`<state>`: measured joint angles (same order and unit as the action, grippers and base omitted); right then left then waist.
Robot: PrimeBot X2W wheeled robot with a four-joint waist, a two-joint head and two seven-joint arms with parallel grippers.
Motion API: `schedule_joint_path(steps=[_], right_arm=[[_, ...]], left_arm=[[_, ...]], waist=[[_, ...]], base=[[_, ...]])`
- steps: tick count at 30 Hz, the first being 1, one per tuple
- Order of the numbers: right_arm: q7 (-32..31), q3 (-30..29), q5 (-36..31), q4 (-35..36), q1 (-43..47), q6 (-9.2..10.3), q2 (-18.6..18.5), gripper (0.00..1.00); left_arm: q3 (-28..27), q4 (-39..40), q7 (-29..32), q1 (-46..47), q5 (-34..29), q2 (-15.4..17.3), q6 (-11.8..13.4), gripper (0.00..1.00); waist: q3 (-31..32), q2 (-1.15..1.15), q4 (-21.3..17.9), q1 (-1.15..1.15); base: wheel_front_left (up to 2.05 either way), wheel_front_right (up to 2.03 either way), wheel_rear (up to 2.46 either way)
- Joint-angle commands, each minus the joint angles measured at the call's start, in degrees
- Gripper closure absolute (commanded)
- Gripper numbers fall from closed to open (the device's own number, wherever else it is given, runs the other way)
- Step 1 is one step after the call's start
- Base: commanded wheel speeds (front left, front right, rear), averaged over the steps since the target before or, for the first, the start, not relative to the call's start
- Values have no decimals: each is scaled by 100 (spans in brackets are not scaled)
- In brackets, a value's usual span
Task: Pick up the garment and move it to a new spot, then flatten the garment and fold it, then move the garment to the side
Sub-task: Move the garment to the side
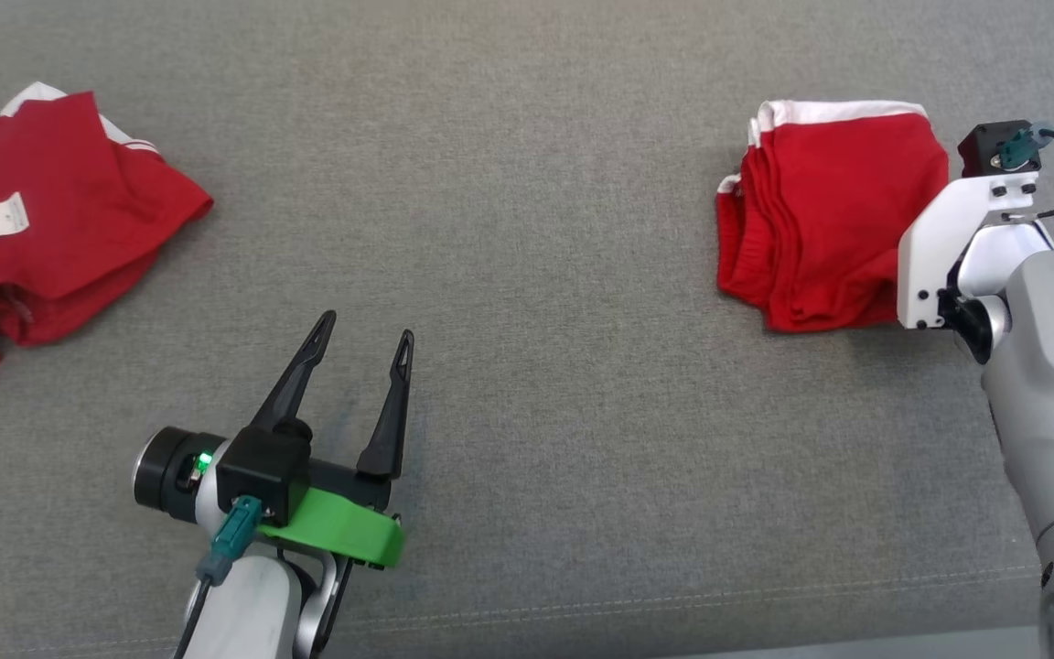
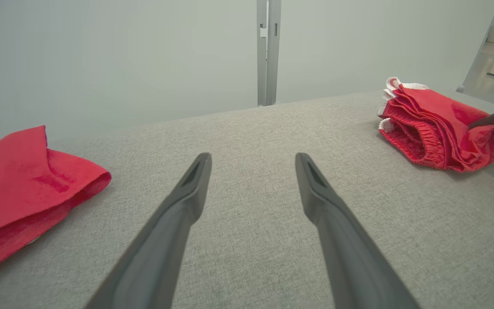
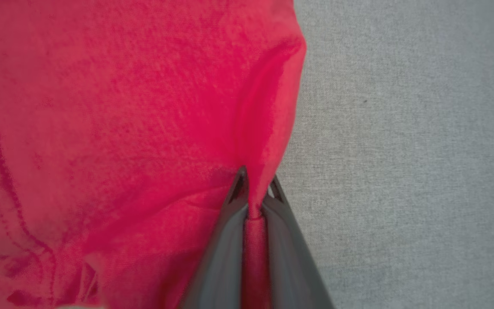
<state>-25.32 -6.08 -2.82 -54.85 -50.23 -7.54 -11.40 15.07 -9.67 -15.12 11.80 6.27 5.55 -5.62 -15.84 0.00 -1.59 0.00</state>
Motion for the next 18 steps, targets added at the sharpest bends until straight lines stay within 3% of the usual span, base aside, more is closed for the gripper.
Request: schedule_joint_path(steps=[1, 18], right_arm=[[69, 67, 77, 0, -84, 10, -100, 100], [601, 946, 317, 90, -452, 11, -1482, 100]], left_arm=[[17, 27, -5, 130, -45, 58, -26, 0], [60, 761, 192, 336, -152, 412, 24, 0]], waist=[[-380, 0, -329, 0], [-1154, 0, -700, 0]], base=[[0, 0, 0], [0, 0, 0]])
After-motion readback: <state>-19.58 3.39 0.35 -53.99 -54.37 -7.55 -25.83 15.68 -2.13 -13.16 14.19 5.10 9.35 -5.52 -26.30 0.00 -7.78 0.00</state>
